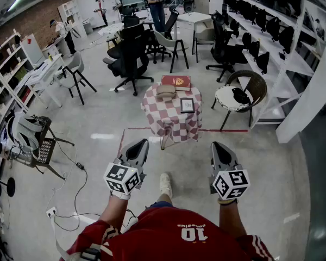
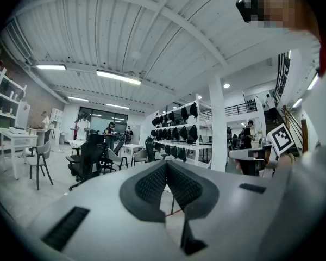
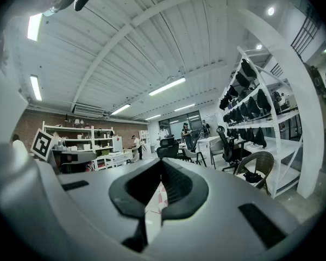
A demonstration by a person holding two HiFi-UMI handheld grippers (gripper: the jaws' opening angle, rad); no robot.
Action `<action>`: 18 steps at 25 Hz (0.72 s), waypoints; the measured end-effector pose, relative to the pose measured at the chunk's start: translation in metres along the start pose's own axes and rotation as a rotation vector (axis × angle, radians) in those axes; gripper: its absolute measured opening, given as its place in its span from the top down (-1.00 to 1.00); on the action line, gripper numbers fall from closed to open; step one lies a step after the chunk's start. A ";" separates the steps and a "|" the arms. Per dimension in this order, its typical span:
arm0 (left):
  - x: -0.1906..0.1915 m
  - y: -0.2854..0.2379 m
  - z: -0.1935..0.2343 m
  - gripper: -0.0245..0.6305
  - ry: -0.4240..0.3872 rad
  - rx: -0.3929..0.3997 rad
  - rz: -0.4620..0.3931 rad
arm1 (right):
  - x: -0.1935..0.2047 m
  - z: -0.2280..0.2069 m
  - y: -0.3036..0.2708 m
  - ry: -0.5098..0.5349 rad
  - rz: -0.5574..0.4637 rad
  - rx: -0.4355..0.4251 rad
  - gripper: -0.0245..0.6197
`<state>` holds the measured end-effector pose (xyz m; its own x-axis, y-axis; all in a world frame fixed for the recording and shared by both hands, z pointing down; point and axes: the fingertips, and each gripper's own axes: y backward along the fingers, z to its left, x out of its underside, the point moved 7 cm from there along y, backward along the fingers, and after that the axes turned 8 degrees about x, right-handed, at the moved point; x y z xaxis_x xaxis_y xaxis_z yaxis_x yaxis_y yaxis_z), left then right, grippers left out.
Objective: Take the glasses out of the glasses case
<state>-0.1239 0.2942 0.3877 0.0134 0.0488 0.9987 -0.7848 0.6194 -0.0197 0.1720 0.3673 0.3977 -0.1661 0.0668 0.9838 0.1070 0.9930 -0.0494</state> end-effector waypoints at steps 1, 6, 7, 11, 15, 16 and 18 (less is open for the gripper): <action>0.001 0.001 0.000 0.90 -0.002 0.002 -0.001 | 0.001 0.001 0.001 0.003 0.000 0.001 0.88; 0.001 0.004 0.000 0.90 -0.004 0.005 -0.004 | 0.002 0.005 0.002 0.013 -0.002 0.002 0.88; 0.001 0.006 -0.001 0.90 -0.005 0.006 -0.004 | 0.002 0.006 0.002 0.016 -0.002 0.002 0.88; 0.000 0.013 -0.003 0.90 -0.008 0.001 -0.006 | 0.002 0.012 0.004 0.036 -0.007 -0.001 0.88; -0.003 0.015 -0.002 0.90 -0.014 -0.006 -0.003 | -0.004 0.013 0.006 0.053 -0.024 -0.001 0.88; -0.004 0.014 -0.002 0.90 -0.016 -0.006 -0.002 | -0.006 0.013 0.006 0.056 -0.027 0.001 0.88; -0.005 0.013 -0.004 0.90 -0.019 -0.002 0.000 | -0.007 0.013 0.008 0.058 -0.032 0.005 0.88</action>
<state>-0.1320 0.3048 0.3822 0.0019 0.0340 0.9994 -0.7834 0.6212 -0.0197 0.1617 0.3760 0.3883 -0.1118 0.0298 0.9933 0.0975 0.9951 -0.0189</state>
